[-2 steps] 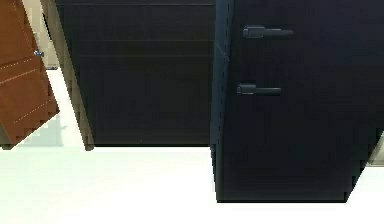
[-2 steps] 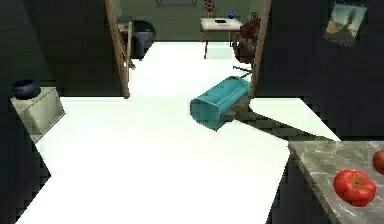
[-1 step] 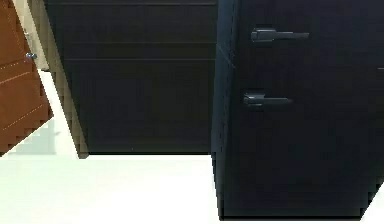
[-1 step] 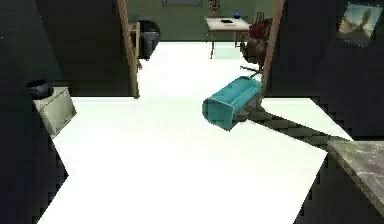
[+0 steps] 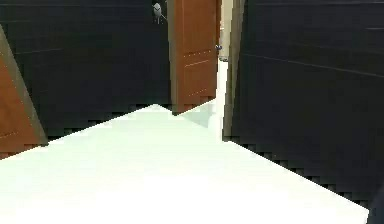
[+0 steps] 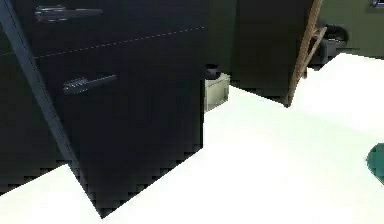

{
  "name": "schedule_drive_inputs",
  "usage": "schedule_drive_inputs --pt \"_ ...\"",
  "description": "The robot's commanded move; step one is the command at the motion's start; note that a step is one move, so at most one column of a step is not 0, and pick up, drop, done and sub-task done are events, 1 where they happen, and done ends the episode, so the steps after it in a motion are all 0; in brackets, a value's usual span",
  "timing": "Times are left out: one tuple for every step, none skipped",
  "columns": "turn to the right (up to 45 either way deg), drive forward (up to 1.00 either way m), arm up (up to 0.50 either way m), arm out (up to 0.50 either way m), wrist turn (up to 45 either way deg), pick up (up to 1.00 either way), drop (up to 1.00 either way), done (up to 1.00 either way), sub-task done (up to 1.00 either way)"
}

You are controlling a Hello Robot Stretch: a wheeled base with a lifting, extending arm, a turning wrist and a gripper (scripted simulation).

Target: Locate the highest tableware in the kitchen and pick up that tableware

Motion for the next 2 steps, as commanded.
schedule_drive_inputs --pt "-39.0 0.0 0.0 0.0 0.0 0.0 0.0 0.0 0.0" --pt "0.0 0.15 0.0 0.0 0.0 0.0 0.0 0.0 0.0"
